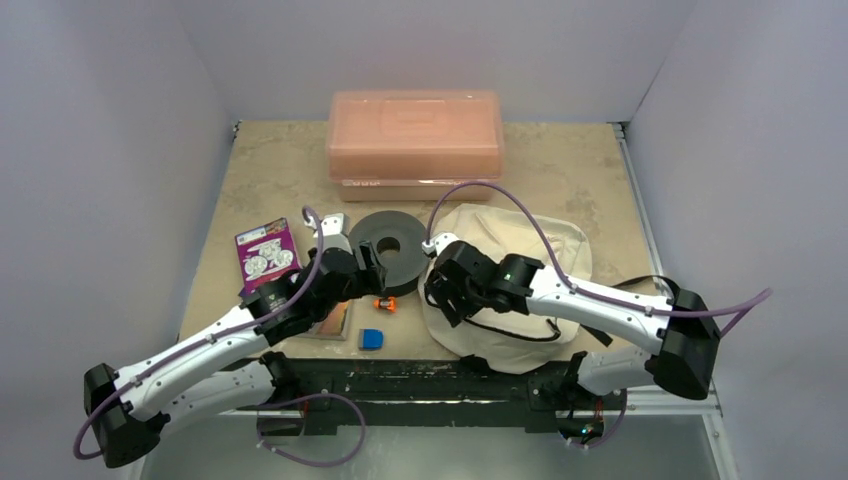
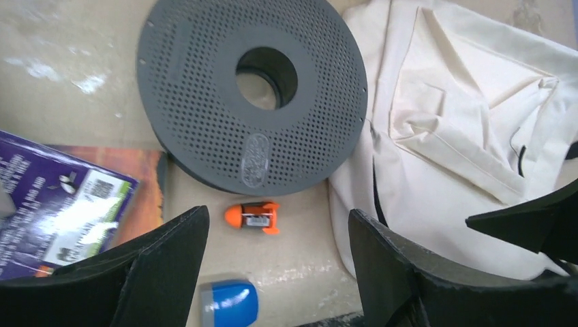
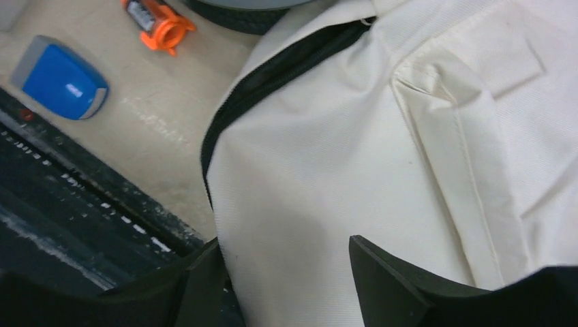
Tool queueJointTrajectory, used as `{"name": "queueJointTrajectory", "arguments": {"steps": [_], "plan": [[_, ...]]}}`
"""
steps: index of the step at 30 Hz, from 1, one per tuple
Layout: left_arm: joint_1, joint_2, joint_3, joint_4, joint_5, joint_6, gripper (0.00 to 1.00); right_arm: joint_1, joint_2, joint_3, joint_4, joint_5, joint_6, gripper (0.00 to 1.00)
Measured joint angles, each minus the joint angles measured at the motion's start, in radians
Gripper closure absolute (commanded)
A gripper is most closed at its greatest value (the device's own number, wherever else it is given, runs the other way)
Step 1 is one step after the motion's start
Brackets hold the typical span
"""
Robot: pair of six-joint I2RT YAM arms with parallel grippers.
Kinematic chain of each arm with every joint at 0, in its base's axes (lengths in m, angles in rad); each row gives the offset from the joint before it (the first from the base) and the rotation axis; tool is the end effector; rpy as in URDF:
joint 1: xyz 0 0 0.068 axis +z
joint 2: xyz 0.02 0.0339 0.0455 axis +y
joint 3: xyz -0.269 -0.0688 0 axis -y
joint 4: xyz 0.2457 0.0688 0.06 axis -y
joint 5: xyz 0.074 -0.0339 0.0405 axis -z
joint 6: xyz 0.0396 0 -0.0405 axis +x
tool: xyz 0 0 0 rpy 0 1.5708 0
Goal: Pack the student bag
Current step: Adjust the student bag at the center of the board.
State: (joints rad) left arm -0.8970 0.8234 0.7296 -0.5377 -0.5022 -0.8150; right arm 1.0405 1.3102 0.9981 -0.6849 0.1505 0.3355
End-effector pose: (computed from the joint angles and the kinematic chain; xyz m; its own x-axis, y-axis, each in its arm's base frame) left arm 0.1242 -0.1250 0.2833 -0.5747 -0.3025 -0.7604 0.0355 0.9191 -0.3925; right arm 0.1388 0.2251 0.2600 -0.6684 -0.4963 -0.5540 -0.6266 0.7770 0.0598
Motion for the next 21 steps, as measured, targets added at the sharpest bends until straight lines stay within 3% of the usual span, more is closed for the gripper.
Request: {"name": "queueJointTrajectory", "arguments": {"steps": [2,3,4,12,17,21], "plan": [[0.0,0.027,-0.013,0.015,0.044,-0.042,0.28,0.008,0.015,0.012,-0.035,0.066,-0.006,0.77],[0.0,0.043,-0.018,0.031,0.065,-0.058,0.29,0.009,0.017,0.017,-0.05,0.105,-0.002,0.82],[0.0,0.064,-0.024,0.055,0.095,-0.068,0.3,0.01,0.015,0.019,-0.064,0.151,0.006,0.99],[0.0,0.412,0.023,0.252,0.419,-0.109,0.38,0.008,-0.213,-0.005,-0.045,0.343,0.114,1.0],[0.0,0.676,0.212,0.324,0.557,-0.111,0.39,0.007,-0.33,-0.041,-0.019,0.446,0.195,1.0],[0.0,0.89,0.467,0.31,0.615,-0.1,0.39,-0.002,-0.338,-0.041,-0.017,0.535,0.246,1.0]]}}
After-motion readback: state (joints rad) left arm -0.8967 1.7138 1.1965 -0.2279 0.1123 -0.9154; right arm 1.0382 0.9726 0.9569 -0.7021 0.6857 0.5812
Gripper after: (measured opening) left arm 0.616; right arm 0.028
